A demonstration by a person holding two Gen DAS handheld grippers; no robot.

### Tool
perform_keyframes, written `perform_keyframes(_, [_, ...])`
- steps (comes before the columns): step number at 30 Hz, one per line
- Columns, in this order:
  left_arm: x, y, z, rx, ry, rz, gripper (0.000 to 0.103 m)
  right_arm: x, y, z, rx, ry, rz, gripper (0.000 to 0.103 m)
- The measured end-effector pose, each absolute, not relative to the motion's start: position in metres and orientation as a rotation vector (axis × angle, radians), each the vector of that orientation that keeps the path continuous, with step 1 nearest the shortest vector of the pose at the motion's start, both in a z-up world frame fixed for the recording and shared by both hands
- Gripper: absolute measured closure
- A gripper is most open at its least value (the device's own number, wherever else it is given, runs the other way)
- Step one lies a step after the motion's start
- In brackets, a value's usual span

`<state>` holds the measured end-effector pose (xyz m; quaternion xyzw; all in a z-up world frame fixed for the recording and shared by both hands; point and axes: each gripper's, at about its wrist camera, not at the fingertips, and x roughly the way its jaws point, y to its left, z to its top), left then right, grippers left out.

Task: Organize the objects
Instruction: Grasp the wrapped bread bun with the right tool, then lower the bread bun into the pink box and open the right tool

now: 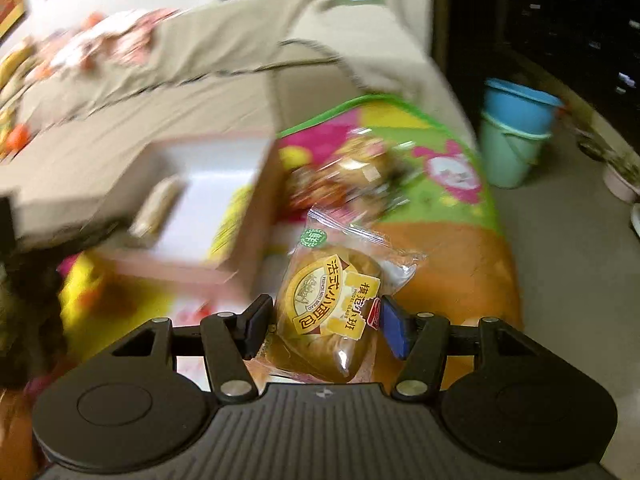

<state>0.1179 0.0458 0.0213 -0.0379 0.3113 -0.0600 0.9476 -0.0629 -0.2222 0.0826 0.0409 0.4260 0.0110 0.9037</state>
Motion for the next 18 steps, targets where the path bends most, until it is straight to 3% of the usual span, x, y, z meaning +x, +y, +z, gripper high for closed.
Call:
perform_keyframes(7, [0.116, 0.047, 0.023, -0.08, 0.625, -0.12, 0.092, -0.086, -0.168, 0.109, 0.056, 0.904, 0.227, 0.045])
perform_keyframes(18, [0.116, 0.047, 0.024, -0.071, 0.627, -0.146, 0.092, -0.022, -0.109, 0.181, -0.076, 0.636, 0.307, 0.045])
